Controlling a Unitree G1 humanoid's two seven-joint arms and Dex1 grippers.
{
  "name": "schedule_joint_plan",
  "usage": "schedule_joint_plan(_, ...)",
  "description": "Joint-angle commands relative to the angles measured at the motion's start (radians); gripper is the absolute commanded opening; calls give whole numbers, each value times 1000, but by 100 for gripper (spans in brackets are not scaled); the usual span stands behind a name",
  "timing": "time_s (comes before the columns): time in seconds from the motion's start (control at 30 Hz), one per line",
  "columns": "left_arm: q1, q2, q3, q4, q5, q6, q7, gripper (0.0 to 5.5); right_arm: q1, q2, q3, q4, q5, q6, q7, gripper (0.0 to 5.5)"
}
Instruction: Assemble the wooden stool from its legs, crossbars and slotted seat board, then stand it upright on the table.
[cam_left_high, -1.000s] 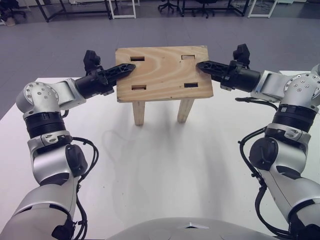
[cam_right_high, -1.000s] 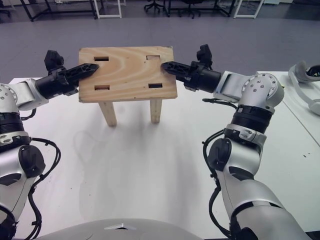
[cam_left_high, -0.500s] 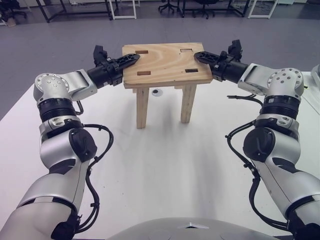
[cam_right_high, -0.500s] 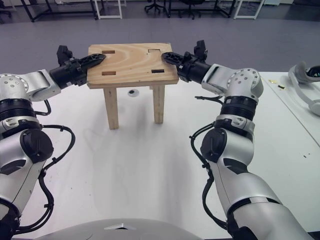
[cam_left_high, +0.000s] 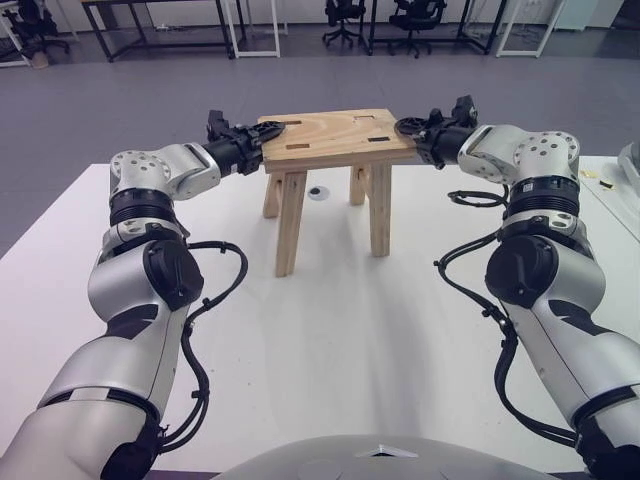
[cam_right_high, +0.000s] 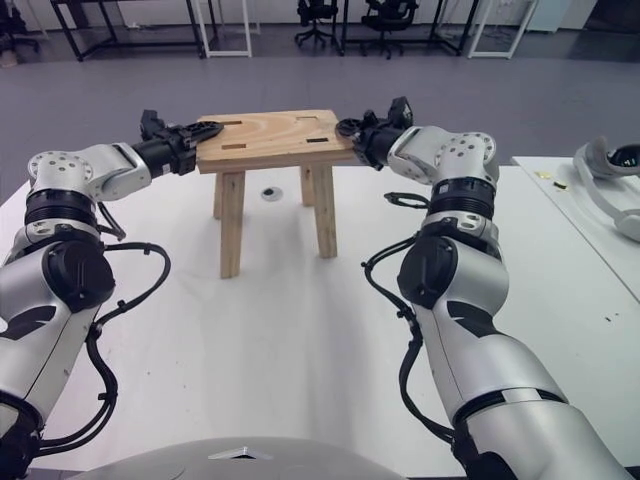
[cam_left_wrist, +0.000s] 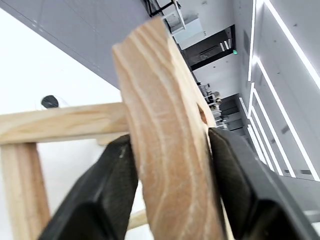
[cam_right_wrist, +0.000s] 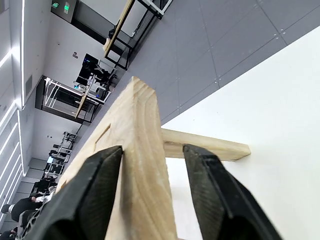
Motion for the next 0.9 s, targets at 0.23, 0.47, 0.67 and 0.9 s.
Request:
schedule_joint_plan(0.23,151,104,-213,-69,143,55,-11,365,171,-39,18,116,-55,25,-99,432)
schedule_joint_plan(0.47,508,31,72,-607,-106,-235,-355,365,292,-77,-90,-43,154,23,129,458)
schedule_joint_plan(0.67,848,-122,220,-678,-39,-617,-277,365,518,-64,-238,-308,420,82,292,458)
schedule_joint_plan(0.9,948,-163,136,-652,17,-732,-303,365,606,-25,-201,-514,600,138,378,458)
